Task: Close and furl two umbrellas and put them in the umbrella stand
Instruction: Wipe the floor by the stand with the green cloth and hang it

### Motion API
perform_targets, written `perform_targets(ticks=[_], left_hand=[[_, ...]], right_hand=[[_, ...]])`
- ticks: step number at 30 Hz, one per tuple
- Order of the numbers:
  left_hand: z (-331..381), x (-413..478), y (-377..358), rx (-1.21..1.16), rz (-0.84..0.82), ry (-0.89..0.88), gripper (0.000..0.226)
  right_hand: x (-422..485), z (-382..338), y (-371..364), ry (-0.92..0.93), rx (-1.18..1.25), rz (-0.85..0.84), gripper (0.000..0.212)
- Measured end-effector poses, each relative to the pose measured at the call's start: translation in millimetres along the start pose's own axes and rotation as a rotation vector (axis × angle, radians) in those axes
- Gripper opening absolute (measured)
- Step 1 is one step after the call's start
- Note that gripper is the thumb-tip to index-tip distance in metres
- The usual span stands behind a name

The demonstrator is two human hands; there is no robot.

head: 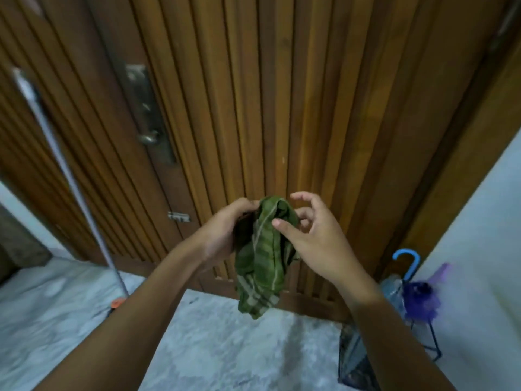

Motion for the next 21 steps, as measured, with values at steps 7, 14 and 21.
perform_targets(ticks=[7,14,21], left_hand=[[121,-133,54,0.176,0.239,-0.149,0.024],[166,-195,129,0.161,0.399,-0.373,0.011],[194,-220,223,0.218,0.450,-0.470,0.014]], right_hand=[[66,-182,-18,0.137,-0.095,-0.193,0.014],[114,-269,-75,0.186,-0.187,-0.199,0.011],[169,-304,-172,0.367,-0.267,-0.176,0.013]])
Point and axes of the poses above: each hand's wrist, its own x-axis towards the middle knuckle, its own y-axis out of the back of the hand, z = x × y, the point moved 3 cm from there along x, towards the middle knuckle, and after that the axes turned 15 degrees about y, right-handed, at the moved point
